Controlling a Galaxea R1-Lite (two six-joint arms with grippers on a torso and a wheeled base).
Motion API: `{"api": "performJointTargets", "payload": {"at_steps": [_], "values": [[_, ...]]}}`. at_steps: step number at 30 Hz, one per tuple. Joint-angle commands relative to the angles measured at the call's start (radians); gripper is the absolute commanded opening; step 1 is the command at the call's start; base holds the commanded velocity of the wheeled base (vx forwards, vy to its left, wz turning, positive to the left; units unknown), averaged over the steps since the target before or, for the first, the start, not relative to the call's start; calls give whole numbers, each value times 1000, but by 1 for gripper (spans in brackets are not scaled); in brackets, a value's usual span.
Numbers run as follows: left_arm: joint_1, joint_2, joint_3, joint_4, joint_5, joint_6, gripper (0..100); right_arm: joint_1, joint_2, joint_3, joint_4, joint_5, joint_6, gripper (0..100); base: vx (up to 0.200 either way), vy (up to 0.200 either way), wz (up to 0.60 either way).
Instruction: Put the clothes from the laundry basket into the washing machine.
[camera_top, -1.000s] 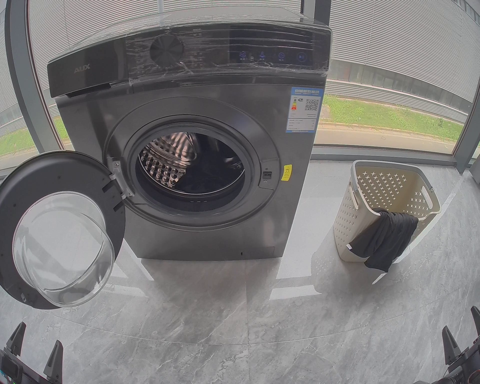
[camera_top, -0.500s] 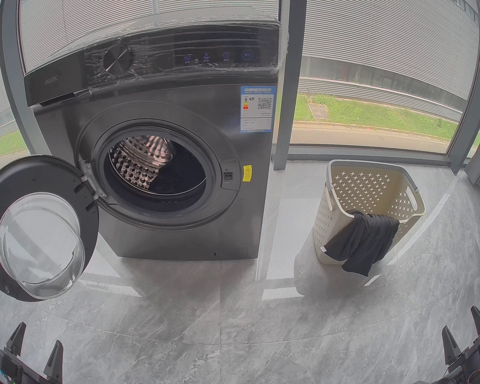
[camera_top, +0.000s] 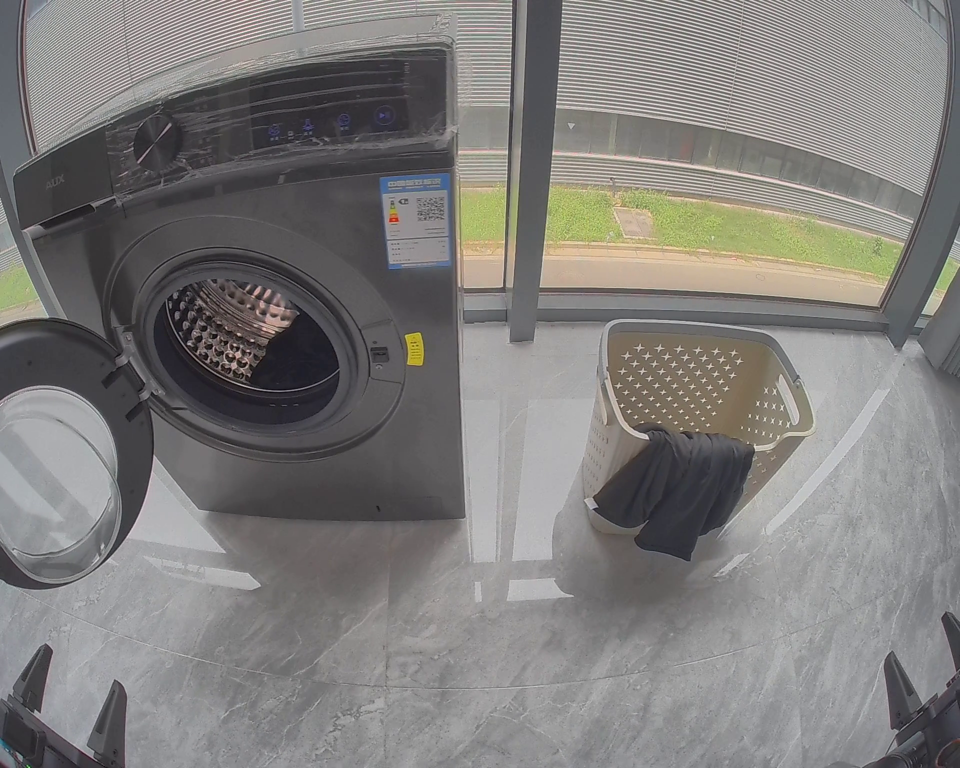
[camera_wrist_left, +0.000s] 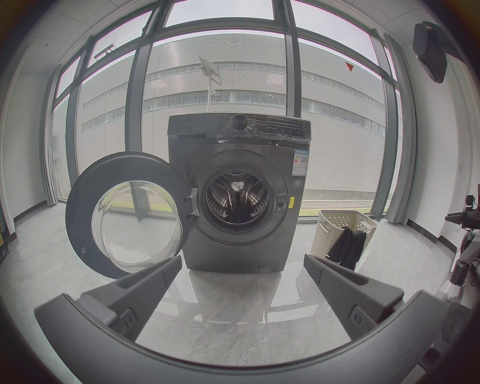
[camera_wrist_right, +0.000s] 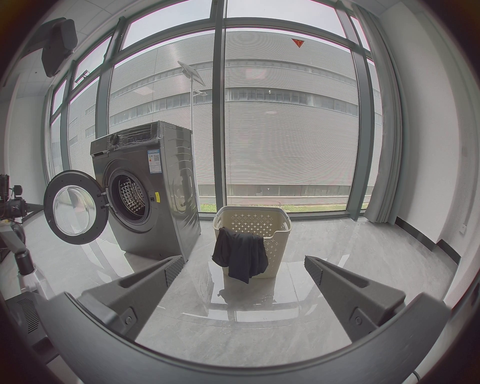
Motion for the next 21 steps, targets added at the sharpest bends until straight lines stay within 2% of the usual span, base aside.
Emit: {"api": "performJointTargets", "payload": {"at_steps": [1, 13, 21], "values": [[0, -14, 18, -1, 1, 2, 100, -1, -5, 16, 0, 1, 0, 100, 0, -200, 0], [0, -14, 18, -1, -1, -1, 100, -1, -3, 16, 0, 1, 0, 100, 0, -200, 0], [0, -14, 18, -1, 1, -3, 100, -1, -5, 16, 0, 1, 0, 100, 0, 0, 0]]}}
